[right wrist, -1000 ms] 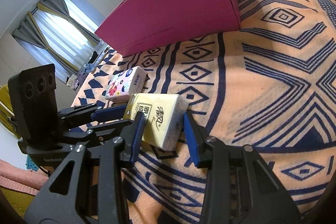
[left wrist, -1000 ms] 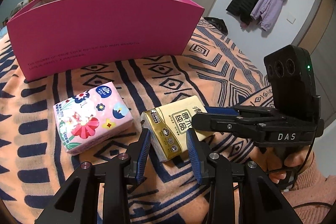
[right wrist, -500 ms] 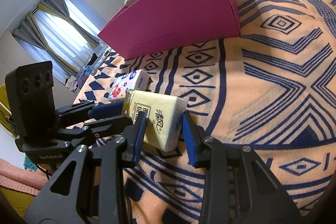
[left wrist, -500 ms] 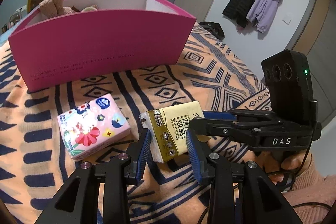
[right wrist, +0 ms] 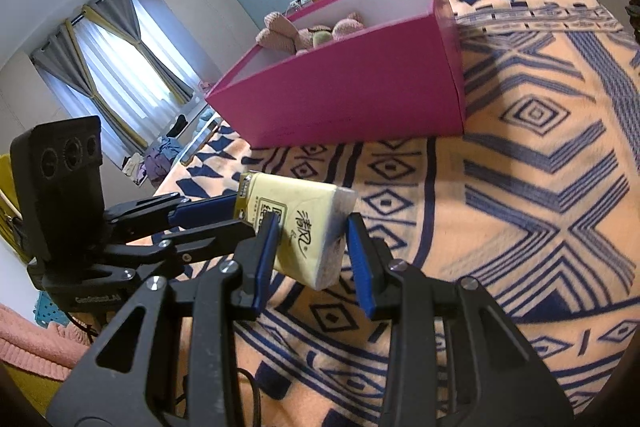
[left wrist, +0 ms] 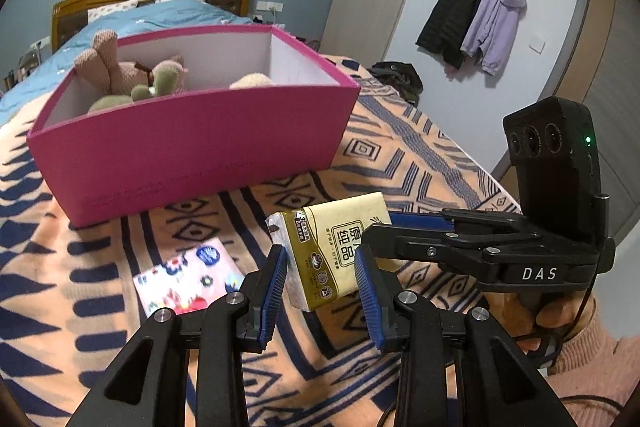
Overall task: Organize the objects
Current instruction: 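Lift the yellow tissue pack with the left gripper over the box, then lower the tissue pack into the box and open the left gripper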
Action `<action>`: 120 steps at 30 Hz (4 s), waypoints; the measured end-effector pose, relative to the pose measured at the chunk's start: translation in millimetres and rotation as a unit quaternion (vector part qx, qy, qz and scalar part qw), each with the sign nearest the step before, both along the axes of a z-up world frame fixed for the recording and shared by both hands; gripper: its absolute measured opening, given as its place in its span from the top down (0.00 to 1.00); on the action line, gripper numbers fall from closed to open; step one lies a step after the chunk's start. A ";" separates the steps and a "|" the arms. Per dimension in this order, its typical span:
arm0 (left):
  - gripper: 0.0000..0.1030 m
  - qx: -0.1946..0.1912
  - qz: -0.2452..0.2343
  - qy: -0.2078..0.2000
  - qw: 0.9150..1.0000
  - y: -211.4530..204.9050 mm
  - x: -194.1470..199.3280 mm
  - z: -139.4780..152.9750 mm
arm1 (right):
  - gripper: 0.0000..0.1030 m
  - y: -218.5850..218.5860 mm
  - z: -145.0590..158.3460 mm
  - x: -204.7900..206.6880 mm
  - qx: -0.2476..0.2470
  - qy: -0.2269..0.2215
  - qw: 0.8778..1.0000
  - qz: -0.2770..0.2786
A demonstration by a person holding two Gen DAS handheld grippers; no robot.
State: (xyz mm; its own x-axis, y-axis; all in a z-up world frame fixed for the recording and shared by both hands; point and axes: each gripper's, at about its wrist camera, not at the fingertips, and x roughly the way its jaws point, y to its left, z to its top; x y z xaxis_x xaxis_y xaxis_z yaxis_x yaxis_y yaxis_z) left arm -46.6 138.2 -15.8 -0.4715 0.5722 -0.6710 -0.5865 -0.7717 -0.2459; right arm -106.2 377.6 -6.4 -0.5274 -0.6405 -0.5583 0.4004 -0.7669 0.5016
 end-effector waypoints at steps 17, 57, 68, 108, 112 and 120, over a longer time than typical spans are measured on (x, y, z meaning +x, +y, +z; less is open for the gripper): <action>0.66 0.016 0.014 0.029 0.999 -2.3 -19.1 26.2 | 0.63 -2.9 33.4 -11.9 0.004 0.048 0.999 -0.006; 0.66 0.025 0.038 0.059 0.997 6.0 -71.6 63.2 | 0.63 -5.0 88.5 -56.4 0.021 0.117 0.993 -0.016; 0.66 0.023 0.044 0.064 0.997 9.9 -86.3 66.8 | 0.63 -3.7 91.5 -70.1 0.022 0.121 0.992 -0.022; 0.66 -0.004 0.052 0.046 0.998 36.0 -128.3 53.0 | 0.63 9.5 74.9 -113.8 0.028 0.087 0.994 -0.053; 0.66 -0.007 0.053 0.042 0.998 39.2 -131.2 49.7 | 0.63 9.6 70.9 -117.6 0.029 0.081 0.995 -0.055; 0.66 -0.012 0.054 0.033 0.998 43.1 -138.1 43.1 | 0.63 8.9 65.2 -123.6 0.036 0.071 0.995 -0.062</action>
State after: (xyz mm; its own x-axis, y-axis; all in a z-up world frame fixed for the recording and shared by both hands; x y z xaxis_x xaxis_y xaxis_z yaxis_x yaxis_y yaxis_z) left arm -184.7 181.3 27.3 -0.5726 0.5000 -0.6497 -0.5141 -0.8363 -0.1905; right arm -229.8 386.5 58.8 -0.6773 -0.5268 -0.5136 0.3636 -0.8466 0.3888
